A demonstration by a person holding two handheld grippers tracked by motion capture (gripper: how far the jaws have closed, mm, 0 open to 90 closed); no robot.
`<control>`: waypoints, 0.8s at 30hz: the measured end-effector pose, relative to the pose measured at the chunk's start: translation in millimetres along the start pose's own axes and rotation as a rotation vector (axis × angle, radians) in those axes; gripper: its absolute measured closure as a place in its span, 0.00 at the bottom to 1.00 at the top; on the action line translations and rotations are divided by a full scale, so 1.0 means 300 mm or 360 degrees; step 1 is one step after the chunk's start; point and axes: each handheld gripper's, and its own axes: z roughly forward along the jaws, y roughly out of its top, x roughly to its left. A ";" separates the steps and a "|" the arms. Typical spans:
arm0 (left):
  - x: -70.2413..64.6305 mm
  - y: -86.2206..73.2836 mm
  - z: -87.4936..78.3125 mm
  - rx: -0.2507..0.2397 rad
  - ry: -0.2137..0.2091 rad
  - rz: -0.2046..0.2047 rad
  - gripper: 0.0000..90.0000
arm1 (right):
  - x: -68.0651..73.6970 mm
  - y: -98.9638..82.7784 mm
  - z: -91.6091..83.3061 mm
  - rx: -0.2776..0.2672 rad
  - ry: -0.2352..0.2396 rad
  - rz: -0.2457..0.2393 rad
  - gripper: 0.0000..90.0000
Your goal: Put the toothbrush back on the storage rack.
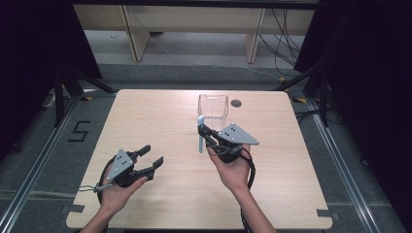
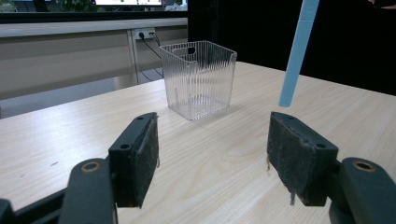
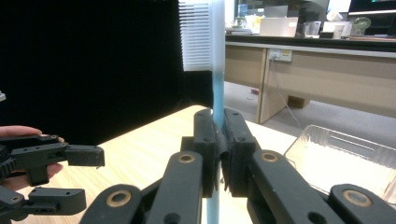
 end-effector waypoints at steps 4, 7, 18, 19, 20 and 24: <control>0.002 -0.012 -0.004 0.0005 0.0008 -0.0013 0.37 | -0.003 -0.004 0.002 -0.0001 0.0005 0.0030 0.95; 0.010 -0.021 -0.005 -0.0011 0.0007 0.0004 0.37 | -0.014 -0.002 -0.001 -0.0007 -0.0034 -0.0018 0.95; 0.022 -0.054 -0.012 0.0008 0.0025 -0.0023 0.37 | -0.029 0.001 0.000 0.0010 -0.0050 -0.0005 0.95; 0.020 -0.057 -0.016 0.0028 0.0037 -0.0039 0.37 | -0.030 0.000 0.001 0.0002 -0.0055 0.0001 0.95; 0.019 -0.060 -0.019 0.0041 0.0045 -0.0054 0.37 | -0.033 0.000 0.002 -0.0005 -0.0065 -0.0016 0.95; 0.027 -0.073 -0.013 0.0006 0.0033 -0.0046 0.37 | -0.039 0.001 0.001 0.0007 -0.0070 -0.0007 0.95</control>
